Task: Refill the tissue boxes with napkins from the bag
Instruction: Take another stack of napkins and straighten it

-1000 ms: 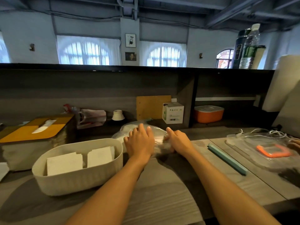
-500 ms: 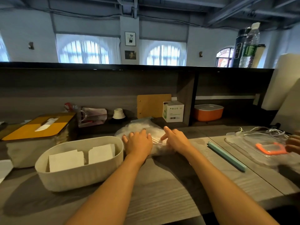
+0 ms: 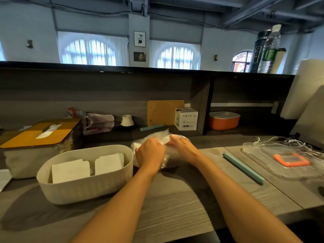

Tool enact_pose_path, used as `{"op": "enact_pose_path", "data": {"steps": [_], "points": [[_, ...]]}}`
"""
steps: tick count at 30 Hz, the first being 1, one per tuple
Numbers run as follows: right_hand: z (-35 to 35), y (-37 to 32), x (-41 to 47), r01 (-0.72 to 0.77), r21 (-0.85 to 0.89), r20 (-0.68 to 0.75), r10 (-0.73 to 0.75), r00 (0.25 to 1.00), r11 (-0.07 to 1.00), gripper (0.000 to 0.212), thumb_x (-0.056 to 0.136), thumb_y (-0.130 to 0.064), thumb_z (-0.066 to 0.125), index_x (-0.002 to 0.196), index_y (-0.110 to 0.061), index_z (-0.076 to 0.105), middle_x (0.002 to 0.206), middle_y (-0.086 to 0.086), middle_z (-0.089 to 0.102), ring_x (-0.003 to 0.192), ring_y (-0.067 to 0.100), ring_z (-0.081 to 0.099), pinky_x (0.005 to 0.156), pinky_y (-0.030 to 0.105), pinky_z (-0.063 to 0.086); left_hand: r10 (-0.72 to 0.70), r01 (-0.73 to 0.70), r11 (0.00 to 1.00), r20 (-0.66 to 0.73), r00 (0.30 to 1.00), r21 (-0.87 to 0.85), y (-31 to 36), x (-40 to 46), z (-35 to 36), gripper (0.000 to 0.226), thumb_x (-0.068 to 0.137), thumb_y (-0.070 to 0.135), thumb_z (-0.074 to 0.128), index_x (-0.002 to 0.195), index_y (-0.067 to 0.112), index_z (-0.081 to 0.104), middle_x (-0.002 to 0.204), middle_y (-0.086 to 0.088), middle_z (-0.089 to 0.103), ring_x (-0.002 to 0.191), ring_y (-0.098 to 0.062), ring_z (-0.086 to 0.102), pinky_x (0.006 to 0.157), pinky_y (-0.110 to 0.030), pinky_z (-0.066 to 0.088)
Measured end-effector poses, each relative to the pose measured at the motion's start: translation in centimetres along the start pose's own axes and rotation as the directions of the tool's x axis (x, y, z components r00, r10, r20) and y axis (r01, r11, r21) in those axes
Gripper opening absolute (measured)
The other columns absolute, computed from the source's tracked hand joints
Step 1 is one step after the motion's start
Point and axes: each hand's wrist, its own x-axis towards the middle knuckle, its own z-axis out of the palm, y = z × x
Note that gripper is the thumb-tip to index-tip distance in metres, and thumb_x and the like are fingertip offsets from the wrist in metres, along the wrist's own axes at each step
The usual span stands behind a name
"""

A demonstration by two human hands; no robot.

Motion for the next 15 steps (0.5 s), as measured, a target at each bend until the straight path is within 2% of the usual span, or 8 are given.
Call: {"op": "enact_pose_path", "data": {"steps": [3,5,6,9,11,15], "points": [[0.0,0.2,-0.1,-0.068,-0.205,-0.04,0.061,0.997,0.976,0.057,0.1,-0.06,0.024,0.139,-0.029,0.053,0.147,0.006,0.044,0.131,0.024,0.042,0.114,0.044,0.028,0.039,-0.04,0.999,-0.035,0.999,-0.034,0.2,-0.3,0.3,0.033,0.103,0.02,0.035,0.117,0.018,0.066,0.117,-0.007,0.066,0.106,-0.024,0.06,0.098,-0.046,0.046],[-0.2,-0.1,-0.2,-0.044,-0.386,-0.048,0.028,0.998,0.921,0.059,0.102,-0.056,0.022,0.146,-0.024,0.045,0.153,0.009,0.039,0.139,0.027,0.034,0.117,0.044,0.021,0.075,-0.076,0.997,-0.047,0.996,-0.018,0.1,-0.5,0.4,0.036,0.103,0.018,0.036,0.13,0.022,0.06,0.128,-0.004,0.063,0.117,-0.024,0.056,0.104,-0.043,0.04],[-0.2,-0.1,-0.1,-0.028,-0.468,-0.045,0.008,0.999,0.883,0.061,0.102,-0.057,0.021,0.145,-0.023,0.047,0.153,0.01,0.04,0.14,0.028,0.033,0.117,0.045,0.02,0.085,-0.085,0.996,-0.053,0.995,-0.01,0.0,-0.5,0.5,0.037,0.103,0.017,0.036,0.132,0.023,0.059,0.131,-0.003,0.062,0.12,-0.023,0.055,0.105,-0.041,0.038],[-0.1,0.2,0.4,-0.018,-0.648,-0.043,-0.013,0.999,0.762,0.072,0.094,-0.071,0.026,0.137,-0.022,0.057,0.145,0.01,0.05,0.135,0.029,0.04,0.115,0.048,0.025,0.063,-0.065,0.998,-0.073,0.995,-0.018,-0.5,-0.3,0.6,0.036,0.104,0.02,0.038,0.131,0.025,0.06,0.129,-0.002,0.063,0.12,-0.021,0.055,0.104,-0.038,0.036],[0.0,0.3,0.3,-0.013,-0.697,-0.033,-0.014,0.999,0.717,0.075,0.089,-0.077,0.033,0.133,-0.023,0.061,0.14,0.008,0.055,0.132,0.027,0.043,0.114,0.046,0.028,0.043,-0.046,0.998,-0.08,0.996,-0.036,-0.7,-0.1,0.4,0.033,0.105,0.022,0.039,0.126,0.023,0.064,0.122,-0.002,0.066,0.113,-0.02,0.057,0.102,-0.037,0.037],[-0.2,0.6,-0.3,0.023,-0.618,0.02,-0.014,1.0,0.786,0.072,0.085,-0.073,0.049,0.138,-0.025,0.055,0.138,0.002,0.056,0.13,0.024,0.046,0.11,0.042,0.036,0.046,-0.05,0.997,-0.076,0.996,-0.05,-0.9,0.1,0.2,0.032,0.105,0.024,0.037,0.111,0.022,0.069,0.108,-0.001,0.068,0.102,-0.019,0.059,0.098,-0.035,0.036]]}}
